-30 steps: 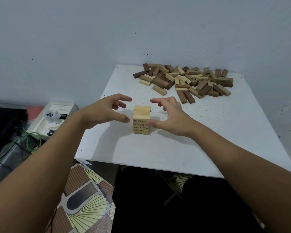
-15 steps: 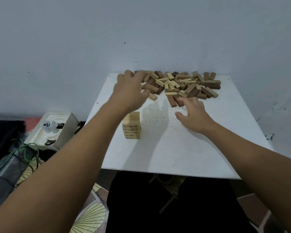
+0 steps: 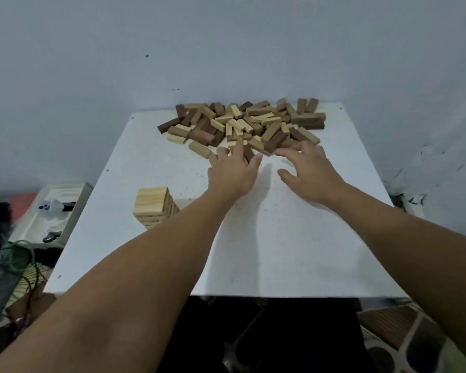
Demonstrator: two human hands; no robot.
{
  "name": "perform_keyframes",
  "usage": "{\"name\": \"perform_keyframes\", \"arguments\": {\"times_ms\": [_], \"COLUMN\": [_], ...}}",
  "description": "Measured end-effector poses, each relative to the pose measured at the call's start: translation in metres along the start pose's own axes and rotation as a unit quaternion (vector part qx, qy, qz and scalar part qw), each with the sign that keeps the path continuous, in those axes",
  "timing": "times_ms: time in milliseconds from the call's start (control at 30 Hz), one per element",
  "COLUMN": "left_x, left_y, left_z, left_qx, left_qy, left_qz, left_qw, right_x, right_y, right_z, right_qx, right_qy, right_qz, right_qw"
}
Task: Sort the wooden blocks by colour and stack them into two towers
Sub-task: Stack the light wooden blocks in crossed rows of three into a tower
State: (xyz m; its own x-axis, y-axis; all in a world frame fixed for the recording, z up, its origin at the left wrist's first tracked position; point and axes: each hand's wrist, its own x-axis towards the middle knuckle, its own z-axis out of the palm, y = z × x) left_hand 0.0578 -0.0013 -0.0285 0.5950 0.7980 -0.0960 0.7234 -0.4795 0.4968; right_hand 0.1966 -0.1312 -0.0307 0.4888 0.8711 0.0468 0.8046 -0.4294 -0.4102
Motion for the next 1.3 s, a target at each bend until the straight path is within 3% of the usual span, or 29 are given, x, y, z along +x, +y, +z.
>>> {"name": "perform_keyframes", "arguments": {"times_ms": [233,367,667,1033,1300], "left_x": [0.048,0.050,0.052,0.053,0.051], "left_y": [-0.016,-0.020,-0.024,-0.026,-0.029], "left_z": [0.020,0.027,0.030,0.030,0.032], "left_qx": [-0.078,-0.059,-0.052,-0.110,-0.128], "left_qy": [0.121,0.133,0.180,0.182,0.201], "left_qz": [-0.038,-0.044,-0.027,-0.045,0.002], "left_qw": [0.989,0.988,0.982,0.976,0.971], "right_x": [0.057,0.090,0.132,0.135,0.137], "right_y": [-0.002,-0.009,-0.025,-0.028,-0.037], "right_z": [0.017,0.023,0.028,0.024,0.022], "right_qx": [0.041,0.014,-0.117,-0.077,-0.180], "right_qy": [0.052,0.061,-0.008,0.050,0.078], "right_qz": [-0.063,-0.093,-0.151,-0.120,-0.164], "right_qw": [0.996,0.994,0.981,0.989,0.967]}}
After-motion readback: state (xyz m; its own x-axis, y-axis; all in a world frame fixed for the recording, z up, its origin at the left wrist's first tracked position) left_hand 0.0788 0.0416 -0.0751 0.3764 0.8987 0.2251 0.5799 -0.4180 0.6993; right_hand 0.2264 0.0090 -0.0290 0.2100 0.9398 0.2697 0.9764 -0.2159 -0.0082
